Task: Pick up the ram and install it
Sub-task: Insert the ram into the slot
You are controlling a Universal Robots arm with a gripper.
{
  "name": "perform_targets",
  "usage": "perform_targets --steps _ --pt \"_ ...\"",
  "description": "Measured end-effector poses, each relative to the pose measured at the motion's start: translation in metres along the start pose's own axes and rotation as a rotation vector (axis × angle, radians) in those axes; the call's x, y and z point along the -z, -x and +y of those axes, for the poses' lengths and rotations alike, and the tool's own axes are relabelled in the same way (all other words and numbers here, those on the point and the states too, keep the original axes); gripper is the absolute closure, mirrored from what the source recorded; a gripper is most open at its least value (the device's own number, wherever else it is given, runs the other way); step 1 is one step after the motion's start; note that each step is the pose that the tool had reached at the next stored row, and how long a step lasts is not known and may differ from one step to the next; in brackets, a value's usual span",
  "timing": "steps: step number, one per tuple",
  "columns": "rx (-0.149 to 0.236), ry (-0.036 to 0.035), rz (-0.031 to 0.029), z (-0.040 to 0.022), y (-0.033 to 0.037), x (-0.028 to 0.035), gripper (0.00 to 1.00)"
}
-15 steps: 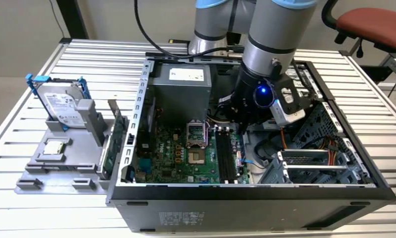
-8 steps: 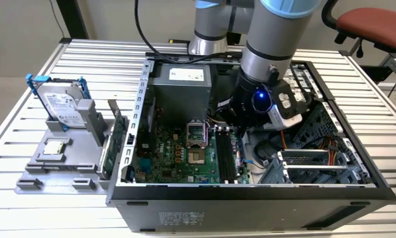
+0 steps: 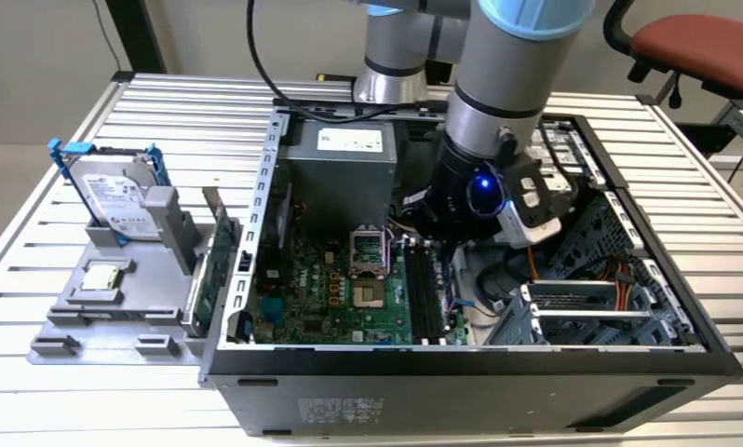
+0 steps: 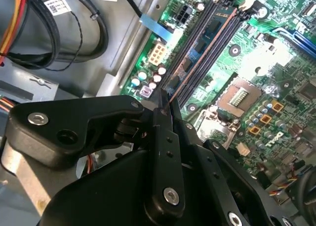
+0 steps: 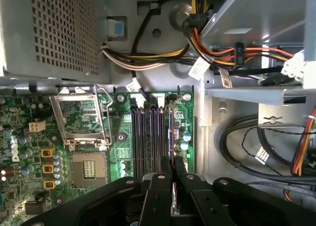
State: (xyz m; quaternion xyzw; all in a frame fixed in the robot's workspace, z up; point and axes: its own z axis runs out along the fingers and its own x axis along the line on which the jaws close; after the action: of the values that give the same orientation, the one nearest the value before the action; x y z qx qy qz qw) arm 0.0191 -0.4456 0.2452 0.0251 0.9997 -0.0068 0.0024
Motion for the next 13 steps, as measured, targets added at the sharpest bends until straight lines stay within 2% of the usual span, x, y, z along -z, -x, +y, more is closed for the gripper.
perform_targets --steps 8,13 --pt "0.001 -0.0004 0.0061 -0.0091 -0.0003 -0.0060 1.00" --pt "0.001 -0.0007 0.0064 -0.0097 -0.0005 -0.0077 1.00"
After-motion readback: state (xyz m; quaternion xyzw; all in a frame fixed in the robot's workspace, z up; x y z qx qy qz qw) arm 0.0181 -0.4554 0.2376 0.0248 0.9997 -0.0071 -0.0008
